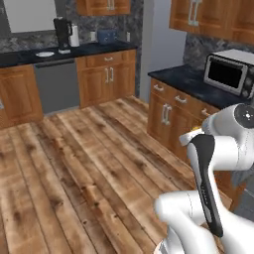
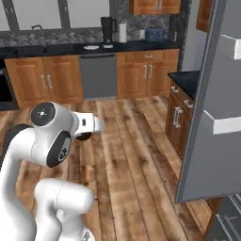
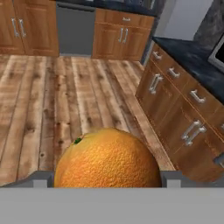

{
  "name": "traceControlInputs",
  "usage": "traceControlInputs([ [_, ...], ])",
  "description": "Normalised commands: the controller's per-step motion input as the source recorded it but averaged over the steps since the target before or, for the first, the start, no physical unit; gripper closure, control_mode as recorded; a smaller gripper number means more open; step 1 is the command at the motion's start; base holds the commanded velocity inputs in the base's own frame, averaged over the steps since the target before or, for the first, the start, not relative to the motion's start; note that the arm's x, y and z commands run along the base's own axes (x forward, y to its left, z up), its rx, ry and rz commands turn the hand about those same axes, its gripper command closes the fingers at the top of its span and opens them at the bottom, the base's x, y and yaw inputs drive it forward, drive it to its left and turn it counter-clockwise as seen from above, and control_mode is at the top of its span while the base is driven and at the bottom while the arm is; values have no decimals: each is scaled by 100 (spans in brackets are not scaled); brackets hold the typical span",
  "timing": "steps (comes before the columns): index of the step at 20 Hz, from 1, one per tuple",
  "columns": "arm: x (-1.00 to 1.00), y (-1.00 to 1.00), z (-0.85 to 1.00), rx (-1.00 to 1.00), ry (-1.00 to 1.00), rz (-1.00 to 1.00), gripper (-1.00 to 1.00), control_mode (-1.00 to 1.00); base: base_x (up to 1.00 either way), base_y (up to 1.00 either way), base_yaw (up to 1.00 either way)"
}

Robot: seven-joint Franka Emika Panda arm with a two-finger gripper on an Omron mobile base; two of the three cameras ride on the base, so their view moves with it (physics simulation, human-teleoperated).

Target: Pick the kiwi and orange from the fridge and place them on the plate next to the blender to make a fruit smoothie.

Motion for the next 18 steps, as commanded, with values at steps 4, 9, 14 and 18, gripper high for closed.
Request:
traceControlInputs([
  [4, 0, 0, 0, 0, 0, 0, 100, 100, 3, 0, 74],
  [9, 0, 0, 0, 0, 0, 0, 100, 100, 89, 0, 15],
  [14, 0, 0, 0, 0, 0, 0, 100, 100, 100, 0, 0],
  [18, 0, 0, 0, 0, 0, 0, 100, 100, 100, 0, 0],
])
